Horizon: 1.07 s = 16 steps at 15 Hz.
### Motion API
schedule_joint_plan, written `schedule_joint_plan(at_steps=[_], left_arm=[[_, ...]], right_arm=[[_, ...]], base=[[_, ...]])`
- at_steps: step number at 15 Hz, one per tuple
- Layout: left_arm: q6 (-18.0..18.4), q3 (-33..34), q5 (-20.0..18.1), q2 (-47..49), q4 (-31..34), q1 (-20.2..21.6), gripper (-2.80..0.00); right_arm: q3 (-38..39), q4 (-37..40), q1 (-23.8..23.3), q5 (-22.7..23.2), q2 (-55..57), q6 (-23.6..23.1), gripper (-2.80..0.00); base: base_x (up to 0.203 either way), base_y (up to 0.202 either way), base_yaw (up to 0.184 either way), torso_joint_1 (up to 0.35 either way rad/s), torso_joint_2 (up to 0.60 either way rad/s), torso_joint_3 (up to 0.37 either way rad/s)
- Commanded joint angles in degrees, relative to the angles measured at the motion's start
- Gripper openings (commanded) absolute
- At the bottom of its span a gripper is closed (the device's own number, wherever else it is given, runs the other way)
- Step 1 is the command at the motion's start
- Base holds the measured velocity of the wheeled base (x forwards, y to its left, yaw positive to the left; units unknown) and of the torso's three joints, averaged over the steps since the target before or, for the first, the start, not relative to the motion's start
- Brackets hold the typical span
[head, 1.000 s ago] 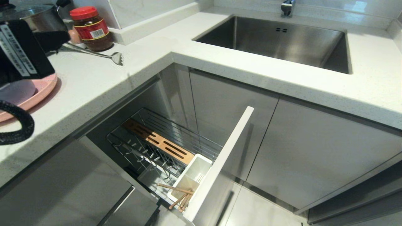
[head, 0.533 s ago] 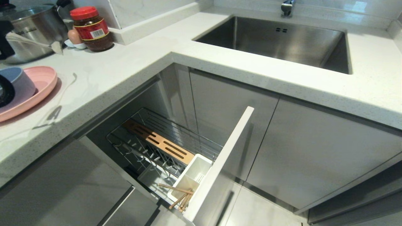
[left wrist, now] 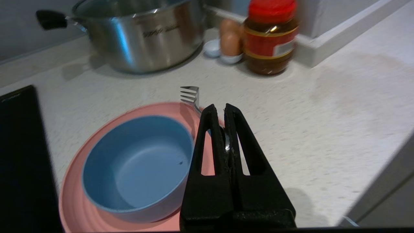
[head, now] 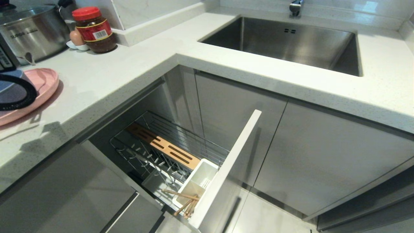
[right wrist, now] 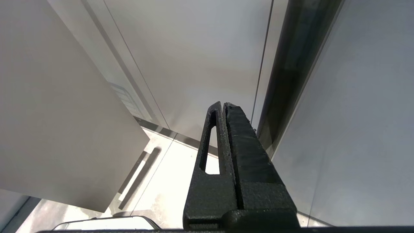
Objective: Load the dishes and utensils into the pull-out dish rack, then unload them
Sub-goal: Take the fork out of the cupboard
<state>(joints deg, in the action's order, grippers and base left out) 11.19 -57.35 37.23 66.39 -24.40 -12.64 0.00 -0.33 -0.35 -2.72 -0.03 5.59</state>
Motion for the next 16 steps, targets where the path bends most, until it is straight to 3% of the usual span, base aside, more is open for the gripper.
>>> schedule_joint_plan(at_steps=[1, 6, 16], left_arm=[[0.06, 3.53, 1.80, 2.67, -3.55, 2.94, -2.80], [0.15, 7.74, 2.53, 2.60, -7.36, 2.98, -2.80], [0.15, 10.33, 2.23, 1.99, -7.07, 2.98, -2.80]], right_arm=[[0.00, -0.02, 0.00, -0.01, -0.14, 0.04, -2.80], [0.00, -0.02, 0.00, -0.01, -0.23, 0.04, -2.80], [0.00, -0.02, 0.00, -0.01, -0.14, 0.04, -2.80]], base=[[0.000, 0.000, 0.000, 0.000, 0.00, 0.000], [0.000, 0.000, 0.000, 0.000, 0.00, 0.000], [0.000, 0.000, 0.000, 0.000, 0.00, 0.000]])
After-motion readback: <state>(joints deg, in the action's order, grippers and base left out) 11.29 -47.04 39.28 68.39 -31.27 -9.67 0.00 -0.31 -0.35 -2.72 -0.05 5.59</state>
